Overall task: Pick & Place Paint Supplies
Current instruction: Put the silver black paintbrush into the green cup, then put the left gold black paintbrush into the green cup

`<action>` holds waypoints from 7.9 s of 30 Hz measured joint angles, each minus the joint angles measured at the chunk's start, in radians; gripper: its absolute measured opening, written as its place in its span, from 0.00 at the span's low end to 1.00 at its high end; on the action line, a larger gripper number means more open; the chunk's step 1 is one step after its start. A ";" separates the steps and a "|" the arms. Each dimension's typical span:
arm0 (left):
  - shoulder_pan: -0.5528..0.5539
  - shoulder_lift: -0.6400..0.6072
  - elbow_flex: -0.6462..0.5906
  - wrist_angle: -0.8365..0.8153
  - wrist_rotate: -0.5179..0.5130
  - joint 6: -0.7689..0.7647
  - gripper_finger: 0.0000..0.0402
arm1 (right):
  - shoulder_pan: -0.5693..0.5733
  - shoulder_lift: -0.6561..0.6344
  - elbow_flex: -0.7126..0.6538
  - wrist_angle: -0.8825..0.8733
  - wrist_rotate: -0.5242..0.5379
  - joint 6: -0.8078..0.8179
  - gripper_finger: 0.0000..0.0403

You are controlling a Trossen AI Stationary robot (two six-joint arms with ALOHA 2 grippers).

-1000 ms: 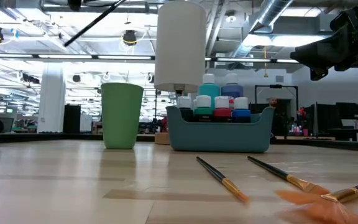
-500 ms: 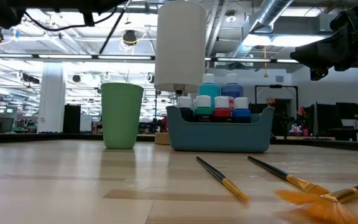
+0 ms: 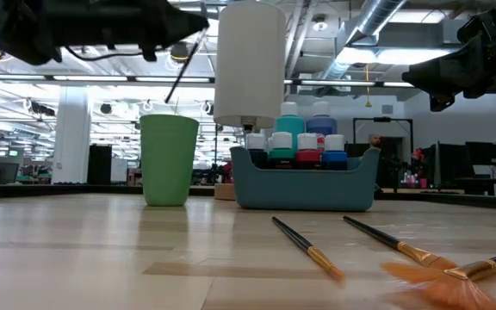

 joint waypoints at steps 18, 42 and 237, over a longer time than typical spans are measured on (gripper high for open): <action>0.054 0.214 0.000 0.059 0.010 -0.081 0.00 | 0.000 0.000 0.000 0.000 0.000 0.000 0.24; -0.005 0.202 0.009 0.037 -0.012 -0.124 0.28 | 0.000 0.000 0.000 0.000 0.000 0.000 0.24; -0.252 0.880 0.967 -1.245 0.590 0.273 0.34 | 0.000 0.000 0.000 0.000 0.000 0.000 0.24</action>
